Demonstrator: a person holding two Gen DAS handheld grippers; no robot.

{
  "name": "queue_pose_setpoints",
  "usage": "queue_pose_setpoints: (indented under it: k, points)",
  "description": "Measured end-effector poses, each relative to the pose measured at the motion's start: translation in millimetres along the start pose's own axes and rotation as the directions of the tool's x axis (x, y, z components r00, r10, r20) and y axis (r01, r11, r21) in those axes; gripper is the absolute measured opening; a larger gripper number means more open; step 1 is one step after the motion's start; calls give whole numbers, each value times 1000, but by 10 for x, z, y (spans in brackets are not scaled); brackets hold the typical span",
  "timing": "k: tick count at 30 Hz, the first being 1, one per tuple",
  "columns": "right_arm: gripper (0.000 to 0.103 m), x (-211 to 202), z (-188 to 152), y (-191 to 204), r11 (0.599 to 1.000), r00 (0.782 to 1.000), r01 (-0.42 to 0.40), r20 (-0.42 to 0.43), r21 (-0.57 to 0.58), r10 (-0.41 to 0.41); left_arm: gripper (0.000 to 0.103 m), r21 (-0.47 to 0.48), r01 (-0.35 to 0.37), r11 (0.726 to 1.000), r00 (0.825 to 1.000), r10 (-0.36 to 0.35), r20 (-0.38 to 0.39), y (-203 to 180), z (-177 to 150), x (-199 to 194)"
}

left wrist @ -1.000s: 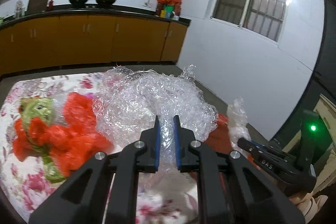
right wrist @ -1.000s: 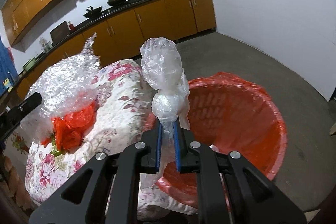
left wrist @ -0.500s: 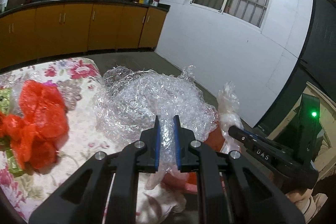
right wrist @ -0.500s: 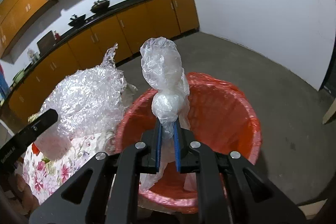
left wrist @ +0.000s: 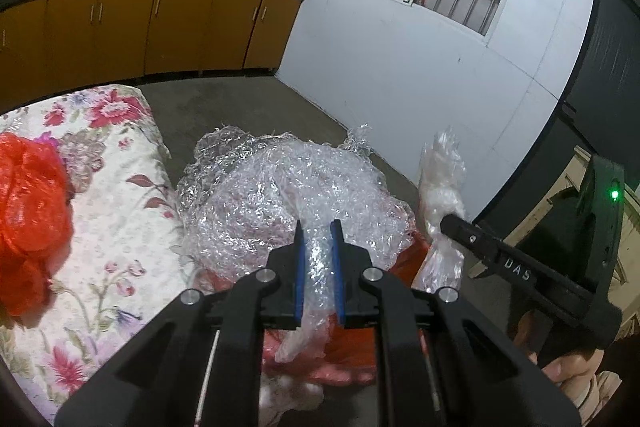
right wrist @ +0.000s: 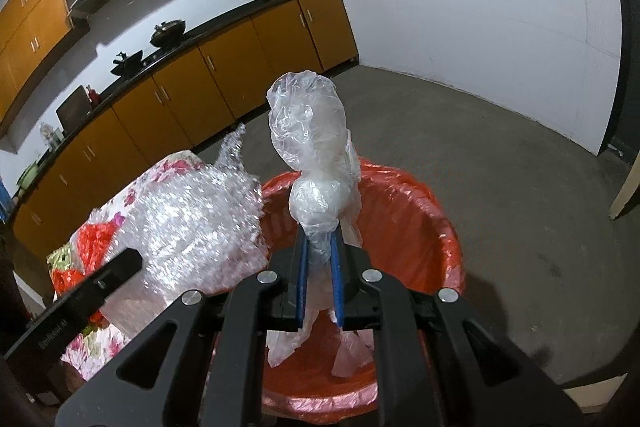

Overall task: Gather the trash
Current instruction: 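Carry the bubble wrap and clear bag to the basket and release both, then grasp the green paw-print bag with the left tool while the right tool grasps a red bag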

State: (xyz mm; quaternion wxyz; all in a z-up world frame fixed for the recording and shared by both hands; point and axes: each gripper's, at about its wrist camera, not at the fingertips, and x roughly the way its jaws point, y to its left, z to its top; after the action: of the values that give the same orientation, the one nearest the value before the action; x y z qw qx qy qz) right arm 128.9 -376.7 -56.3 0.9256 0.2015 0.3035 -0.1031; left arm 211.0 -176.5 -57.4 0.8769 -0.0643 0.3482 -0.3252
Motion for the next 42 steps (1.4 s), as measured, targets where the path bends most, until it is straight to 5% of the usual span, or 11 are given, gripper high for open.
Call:
queue_pose_setpoints:
  k: [5, 8, 13, 21, 24, 28, 35, 38, 42]
  points:
    - [14, 41, 34, 10, 1000, 1000, -12, 5, 6, 12, 19, -4, 18, 1000, 999, -18, -31, -32, -33, 162]
    - [23, 46, 6, -41, 1000, 1000, -17, 0, 11, 17, 31, -13, 12, 1000, 999, -13, -45, -4, -70, 223]
    - [32, -10, -22, -56, 1000, 1000, 1, 8, 8, -1, 35, -35, -15, 999, 999, 13, -53, 129, -119, 185]
    - [64, -226, 30, 86, 995, 993, 75, 100, -72, -67, 59, -27, -191, 981, 978, 193, 76, 476, -111, -436]
    - [76, -240, 22, 269, 991, 991, 78, 119, -107, -65, 68, -37, -274, 961, 955, 277, 111, 623, -150, -671]
    - [77, -183, -21, 536, 986, 994, 43, 106, -163, -26, 77, -54, -390, 919, 908, 394, 143, 855, -245, -992]
    - [77, -2, -206, 1225, 960, 995, -82, 30, -269, 93, 83, -139, -562, 815, 799, 579, 164, 1402, -514, -1612]
    - [72, 89, -292, 1586, 938, 987, -156, -18, -310, 159, 83, -194, -611, 768, 753, 639, 158, 1675, -609, -1851]
    - [58, 259, -391, 2046, 907, 968, -252, -97, -337, 233, 83, -257, -636, 728, 719, 680, 147, 1908, -687, -2083]
